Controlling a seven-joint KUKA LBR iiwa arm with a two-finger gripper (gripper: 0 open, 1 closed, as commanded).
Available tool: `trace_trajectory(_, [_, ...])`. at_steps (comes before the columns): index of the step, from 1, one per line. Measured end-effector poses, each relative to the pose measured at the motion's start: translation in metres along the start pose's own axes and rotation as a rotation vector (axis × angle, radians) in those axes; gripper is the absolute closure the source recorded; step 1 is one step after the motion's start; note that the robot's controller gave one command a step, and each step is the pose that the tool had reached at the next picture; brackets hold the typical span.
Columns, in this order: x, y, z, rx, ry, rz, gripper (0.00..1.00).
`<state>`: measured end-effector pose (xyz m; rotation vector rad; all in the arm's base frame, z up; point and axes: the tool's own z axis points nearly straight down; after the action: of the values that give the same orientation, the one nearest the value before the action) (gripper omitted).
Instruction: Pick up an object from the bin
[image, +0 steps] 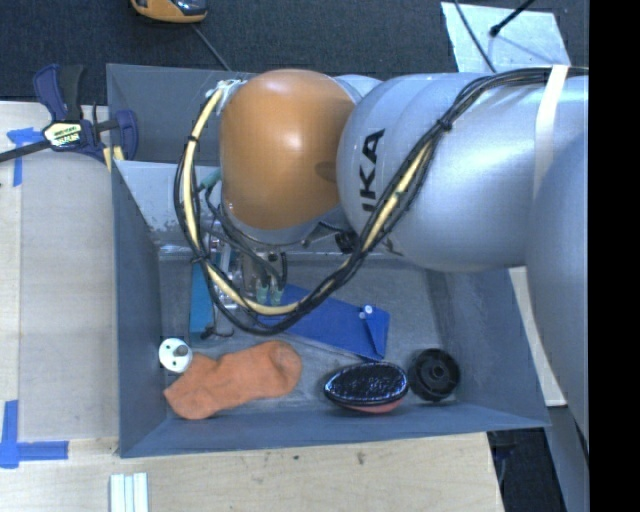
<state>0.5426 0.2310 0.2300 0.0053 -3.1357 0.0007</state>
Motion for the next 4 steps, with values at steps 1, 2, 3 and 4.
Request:
trace_trajectory(1, [-0.002, -0.001, -0.005, -0.002, -0.009, 0.004, 0.00])
trace_trajectory(2, [0.043, -0.005, 0.058, 0.000, -0.010, -0.267, 0.00])
trace_trajectory(3, [0.056, -0.029, 0.070, 0.000, -0.007, -0.311, 0.00])
trace_trajectory(4, [0.054, -0.052, 0.094, 0.001, -0.008, -0.563, 0.00])
